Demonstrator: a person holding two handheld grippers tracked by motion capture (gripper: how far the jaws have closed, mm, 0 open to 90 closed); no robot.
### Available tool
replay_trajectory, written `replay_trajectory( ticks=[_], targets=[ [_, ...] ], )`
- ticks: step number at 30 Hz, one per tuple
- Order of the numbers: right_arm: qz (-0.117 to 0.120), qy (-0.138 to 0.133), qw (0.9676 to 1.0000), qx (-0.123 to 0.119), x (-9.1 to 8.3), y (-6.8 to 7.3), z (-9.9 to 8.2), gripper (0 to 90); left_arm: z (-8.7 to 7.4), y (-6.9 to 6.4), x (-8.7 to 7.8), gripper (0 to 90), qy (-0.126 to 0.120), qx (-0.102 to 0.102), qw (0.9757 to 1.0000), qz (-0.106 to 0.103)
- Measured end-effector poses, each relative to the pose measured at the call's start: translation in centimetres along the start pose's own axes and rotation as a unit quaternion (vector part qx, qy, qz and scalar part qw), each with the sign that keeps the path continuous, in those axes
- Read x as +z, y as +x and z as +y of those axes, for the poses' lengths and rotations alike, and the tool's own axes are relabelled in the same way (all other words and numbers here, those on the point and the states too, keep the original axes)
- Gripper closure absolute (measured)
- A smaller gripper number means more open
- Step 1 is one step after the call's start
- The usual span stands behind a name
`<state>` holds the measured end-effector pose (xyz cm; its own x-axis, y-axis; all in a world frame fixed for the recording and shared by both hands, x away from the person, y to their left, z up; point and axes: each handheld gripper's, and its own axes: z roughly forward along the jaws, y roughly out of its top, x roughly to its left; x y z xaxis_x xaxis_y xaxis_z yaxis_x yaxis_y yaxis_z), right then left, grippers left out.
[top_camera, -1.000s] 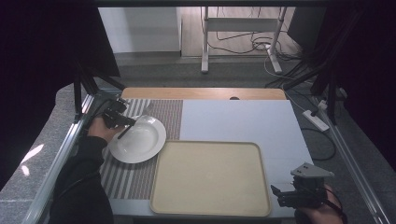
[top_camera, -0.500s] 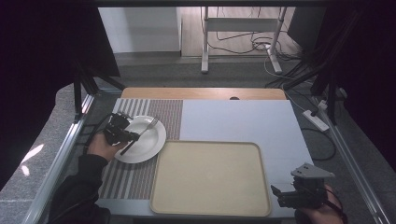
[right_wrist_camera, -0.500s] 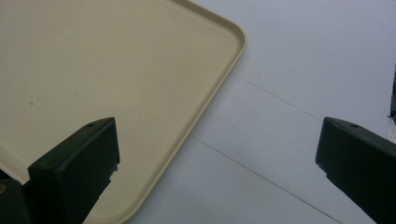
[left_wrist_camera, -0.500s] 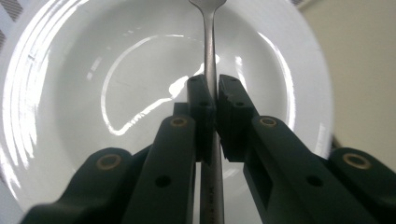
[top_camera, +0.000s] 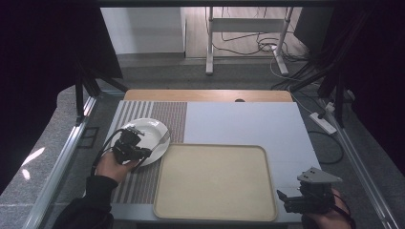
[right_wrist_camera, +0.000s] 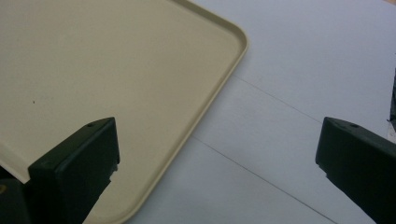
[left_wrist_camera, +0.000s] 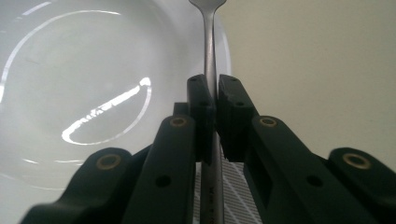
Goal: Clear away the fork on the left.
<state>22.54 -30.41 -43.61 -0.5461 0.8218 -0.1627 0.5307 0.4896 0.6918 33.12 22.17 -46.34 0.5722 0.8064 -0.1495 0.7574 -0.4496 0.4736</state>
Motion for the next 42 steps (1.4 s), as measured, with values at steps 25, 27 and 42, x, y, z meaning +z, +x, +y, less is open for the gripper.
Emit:
replay_trajectory(
  ticks=[25, 27, 42],
  targets=[
    [0.003, 0.002, 1.0, -0.004, 0.1, 0.0, 0.0, 0.3, 1.1, -9.0, 4.4, 83.6, 0.035, 0.04, 0.9982, -0.028],
    [0.003, 0.002, 1.0, -0.004, 0.1, 0.0, 0.0, 0.3, 0.9, -9.6, 5.1, 83.6, 0.048, 0.041, 0.9976, -0.03],
    [0.005, 0.003, 1.0, -0.006, 0.1, 0.1, 0.1, 0.3, 1.7, -10.9, 5.9, 88.4, 0.045, 0.084, 0.9942, -0.049]
  ],
)
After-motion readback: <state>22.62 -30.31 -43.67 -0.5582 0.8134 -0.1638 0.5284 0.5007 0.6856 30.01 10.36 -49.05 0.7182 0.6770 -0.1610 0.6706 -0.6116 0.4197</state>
